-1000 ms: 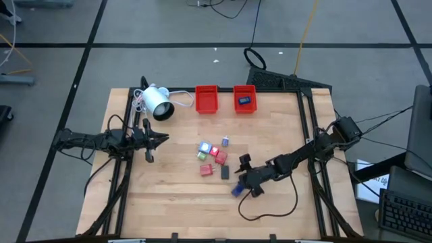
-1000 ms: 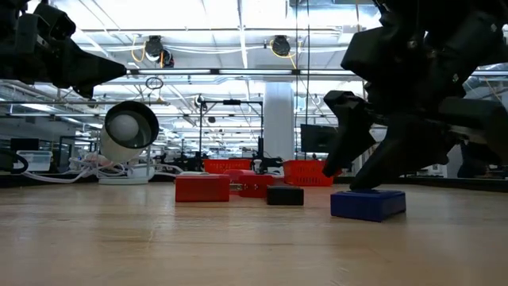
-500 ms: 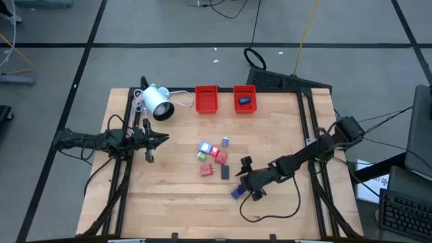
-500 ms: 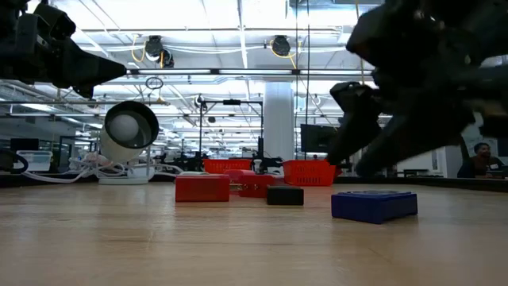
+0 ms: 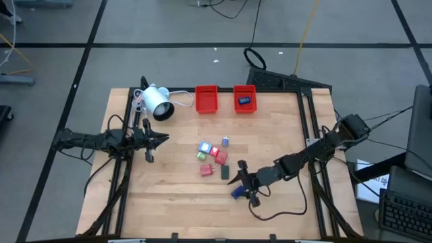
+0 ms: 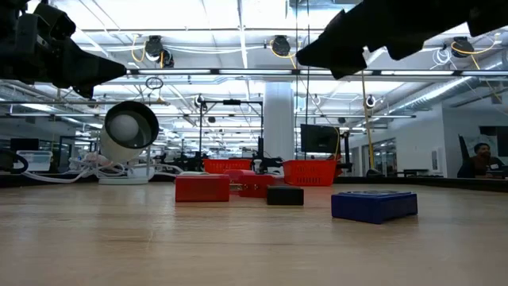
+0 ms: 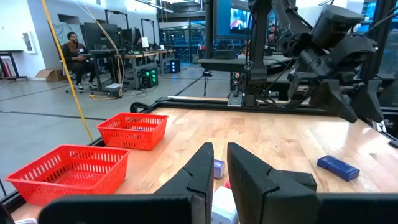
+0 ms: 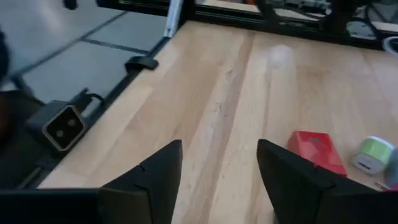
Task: Pick & Place Office items
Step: Put the blue digital clock into the right red bin
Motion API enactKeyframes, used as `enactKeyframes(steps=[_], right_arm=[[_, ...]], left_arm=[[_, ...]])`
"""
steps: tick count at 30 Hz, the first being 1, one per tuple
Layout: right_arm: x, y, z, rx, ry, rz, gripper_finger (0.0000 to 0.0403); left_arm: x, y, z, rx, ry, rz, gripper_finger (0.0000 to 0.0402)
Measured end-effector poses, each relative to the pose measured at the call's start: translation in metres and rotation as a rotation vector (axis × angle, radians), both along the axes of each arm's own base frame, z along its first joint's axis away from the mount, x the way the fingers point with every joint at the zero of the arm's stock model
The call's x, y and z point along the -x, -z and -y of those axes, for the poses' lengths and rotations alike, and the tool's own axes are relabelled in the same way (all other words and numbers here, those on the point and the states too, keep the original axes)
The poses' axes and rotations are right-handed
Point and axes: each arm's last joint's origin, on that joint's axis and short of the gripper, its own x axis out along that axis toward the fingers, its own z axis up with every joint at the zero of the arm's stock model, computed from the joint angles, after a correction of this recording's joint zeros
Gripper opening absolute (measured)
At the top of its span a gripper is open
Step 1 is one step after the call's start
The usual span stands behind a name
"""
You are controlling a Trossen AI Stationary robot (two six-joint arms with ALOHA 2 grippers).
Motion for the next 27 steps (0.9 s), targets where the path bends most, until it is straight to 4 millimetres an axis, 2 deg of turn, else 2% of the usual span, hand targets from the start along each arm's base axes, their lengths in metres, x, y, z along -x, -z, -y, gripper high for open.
enactKeyframes(steps=[6, 10, 16, 23, 27], right_arm=[[-0.001, -0.01, -0.015, 0.064, -0.035, -0.056, 0.0261], [0.003, 0.002, -0.013, 0.142, -0.051, -0.164, 0.0291], [0.006, 0.024, -0.011, 0.211, -0.065, -0.313, 0.0286], [0.003, 0.048, -0.011, 0.17, -0.11, -0.429, 0.0272], [-0.001, 0.05, -0.004, 0.187, -0.097, -0.434, 0.027]], left_arm=[[0.0, 0.0, 0.0, 0.0, 0.0, 0.0, 0.0047], [0.0, 0.0, 0.0, 0.0, 0.0, 0.0, 0.0047], [0.0, 0.0, 0.0, 0.0, 0.0, 0.0, 0.0047], [0.0, 0.0, 0.0, 0.0, 0.0, 0.0, 0.0047], [0.0, 0.0, 0.0, 0.0, 0.0, 0.0, 0.0047]])
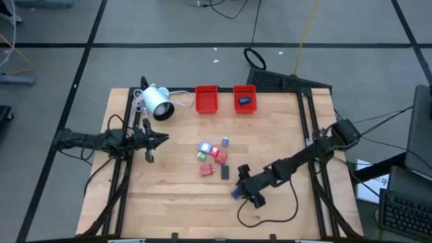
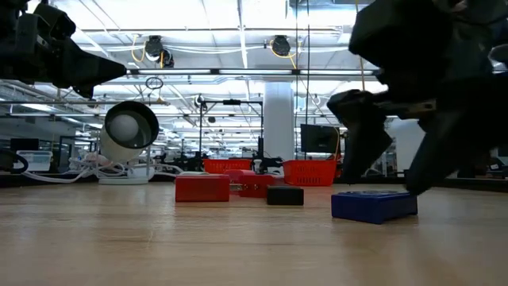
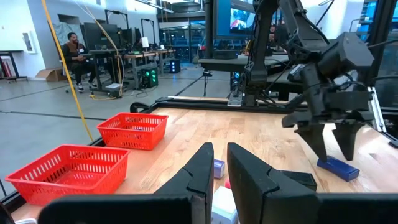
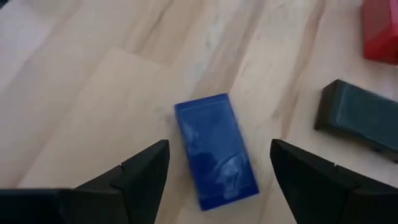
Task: Pick & Place Office items
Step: Put the blue digital clock into the right red bin
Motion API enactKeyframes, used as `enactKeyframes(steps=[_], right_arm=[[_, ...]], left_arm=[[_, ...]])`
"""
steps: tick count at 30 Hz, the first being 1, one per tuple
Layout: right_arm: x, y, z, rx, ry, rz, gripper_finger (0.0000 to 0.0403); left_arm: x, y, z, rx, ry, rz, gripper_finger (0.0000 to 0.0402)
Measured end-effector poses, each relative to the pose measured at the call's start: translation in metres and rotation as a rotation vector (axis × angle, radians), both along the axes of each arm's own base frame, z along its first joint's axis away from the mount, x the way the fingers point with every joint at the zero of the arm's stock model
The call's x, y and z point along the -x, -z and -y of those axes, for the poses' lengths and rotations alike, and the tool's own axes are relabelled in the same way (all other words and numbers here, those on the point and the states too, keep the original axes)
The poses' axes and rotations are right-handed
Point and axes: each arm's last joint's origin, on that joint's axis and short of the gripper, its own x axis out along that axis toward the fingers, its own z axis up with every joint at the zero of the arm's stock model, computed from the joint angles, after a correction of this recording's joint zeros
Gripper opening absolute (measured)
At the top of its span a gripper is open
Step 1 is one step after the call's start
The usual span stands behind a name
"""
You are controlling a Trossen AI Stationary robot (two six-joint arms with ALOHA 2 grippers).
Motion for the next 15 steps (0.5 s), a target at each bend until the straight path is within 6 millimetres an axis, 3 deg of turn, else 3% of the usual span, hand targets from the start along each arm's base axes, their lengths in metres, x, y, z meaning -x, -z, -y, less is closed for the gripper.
enactKeyframes(steps=[15], right_arm=[[-0.001, 0.014, 0.012, 0.031, -0.031, -0.092, 0.0254]], left_arm=[[0.0, 0.0, 0.0, 0.0, 0.0, 0.0, 0.0047]])
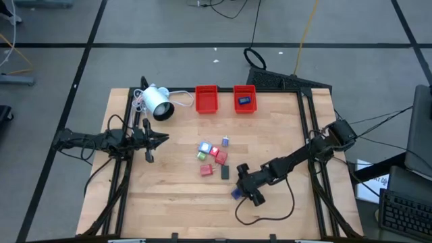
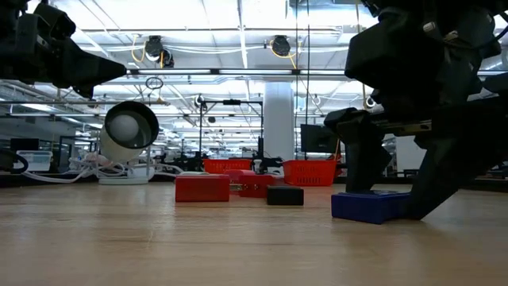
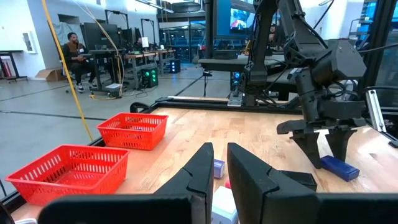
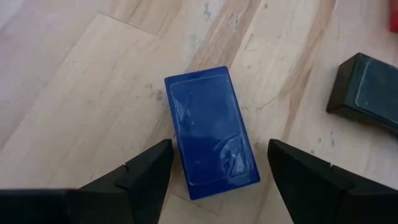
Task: Pick & Place Office items
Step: Put the blue digital clock into the right red bin
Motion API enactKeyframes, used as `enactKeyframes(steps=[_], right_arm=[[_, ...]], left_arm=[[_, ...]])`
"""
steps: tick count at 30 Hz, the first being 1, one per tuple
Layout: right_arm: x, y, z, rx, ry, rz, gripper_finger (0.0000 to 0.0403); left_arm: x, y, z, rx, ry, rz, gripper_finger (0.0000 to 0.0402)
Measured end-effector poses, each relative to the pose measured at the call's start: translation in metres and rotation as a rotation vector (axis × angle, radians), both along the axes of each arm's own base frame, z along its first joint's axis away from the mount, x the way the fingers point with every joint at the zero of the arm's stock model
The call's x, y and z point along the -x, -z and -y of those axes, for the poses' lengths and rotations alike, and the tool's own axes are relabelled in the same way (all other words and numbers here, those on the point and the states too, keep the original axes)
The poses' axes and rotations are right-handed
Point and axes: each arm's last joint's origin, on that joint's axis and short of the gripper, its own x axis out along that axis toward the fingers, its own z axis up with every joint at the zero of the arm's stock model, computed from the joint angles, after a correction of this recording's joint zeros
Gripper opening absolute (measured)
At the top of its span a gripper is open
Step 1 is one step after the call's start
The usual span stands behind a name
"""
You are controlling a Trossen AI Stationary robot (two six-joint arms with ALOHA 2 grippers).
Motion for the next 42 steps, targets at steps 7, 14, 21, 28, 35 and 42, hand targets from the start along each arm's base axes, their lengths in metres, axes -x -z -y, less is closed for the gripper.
enactKeyframes(steps=[7, 14, 21, 28, 35, 42], right_arm=[[0.001, 0.001, 0.0, 0.006, -0.006, -0.009, 0.0226], [0.001, 0.001, 0.0, 0.007, -0.007, -0.011, 0.0202], [0.001, 0.001, 0.0, 0.008, -0.007, -0.014, 0.0184], [-0.003, -0.002, -0.002, -0.014, -0.005, 0.045, 0.0168], [-0.011, -0.008, 0.0, -0.079, 0.057, 0.127, 0.0167], [-0.015, -0.008, 0.009, -0.128, 0.148, 0.106, 0.0167]], left_arm=[[0.0, 0.0, 0.0, 0.0, 0.0, 0.0, 0.0047], [0.0, 0.0, 0.0, 0.0, 0.0, 0.0, 0.0047], [0.0, 0.0, 0.0, 0.0, 0.0, 0.0, 0.0047], [0.0, 0.0, 0.0, 0.0, 0.0, 0.0, 0.0047], [0.0, 0.0, 0.0, 0.0, 0.0, 0.0, 0.0047], [0.0, 0.0, 0.0, 0.0, 0.0, 0.0, 0.0047]])
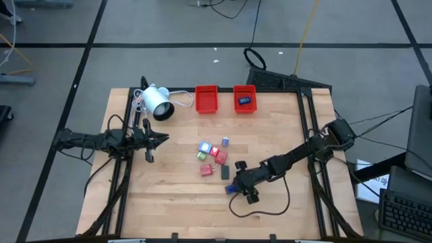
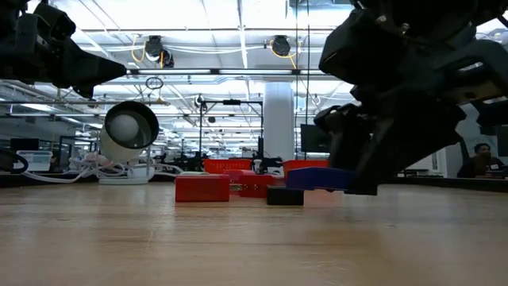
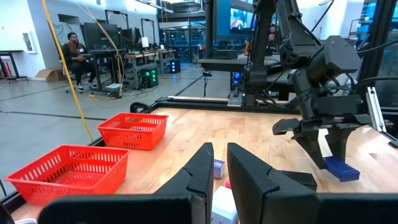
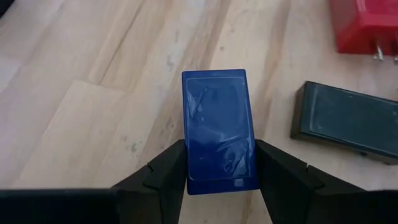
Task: Pick & Place Office items
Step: Put the blue digital clock into the right red bin
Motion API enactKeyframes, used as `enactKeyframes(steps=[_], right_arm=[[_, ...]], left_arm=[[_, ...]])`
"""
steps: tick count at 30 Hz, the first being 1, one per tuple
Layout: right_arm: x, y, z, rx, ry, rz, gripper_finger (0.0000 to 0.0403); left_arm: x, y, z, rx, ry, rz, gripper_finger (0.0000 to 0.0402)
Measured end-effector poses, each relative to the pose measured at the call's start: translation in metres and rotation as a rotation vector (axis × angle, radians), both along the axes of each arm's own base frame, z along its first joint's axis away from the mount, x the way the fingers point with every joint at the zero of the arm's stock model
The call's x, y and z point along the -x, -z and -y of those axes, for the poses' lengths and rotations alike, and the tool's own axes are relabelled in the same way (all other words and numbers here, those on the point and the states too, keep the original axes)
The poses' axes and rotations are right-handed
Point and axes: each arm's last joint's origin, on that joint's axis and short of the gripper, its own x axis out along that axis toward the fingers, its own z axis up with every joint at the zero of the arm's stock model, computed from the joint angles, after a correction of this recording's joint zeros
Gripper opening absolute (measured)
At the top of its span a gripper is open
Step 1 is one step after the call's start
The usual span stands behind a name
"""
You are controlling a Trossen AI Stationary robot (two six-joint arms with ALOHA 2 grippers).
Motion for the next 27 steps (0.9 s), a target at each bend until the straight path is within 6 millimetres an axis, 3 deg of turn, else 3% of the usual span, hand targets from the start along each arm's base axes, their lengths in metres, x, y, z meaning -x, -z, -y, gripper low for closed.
enactKeyframes(steps=[16, 27], right_arm=[[-0.007, -0.001, 0.019, -0.117, 0.183, -0.034, 0.0167], [-0.008, 0.0, 0.024, -0.107, 0.196, -0.051, 0.0167]], left_arm=[[0.0, 0.0, 0.0, 0.0, 0.0, 0.0, 0.0047], [0.0, 0.0, 0.0, 0.0, 0.0, 0.0, 0.0047]])
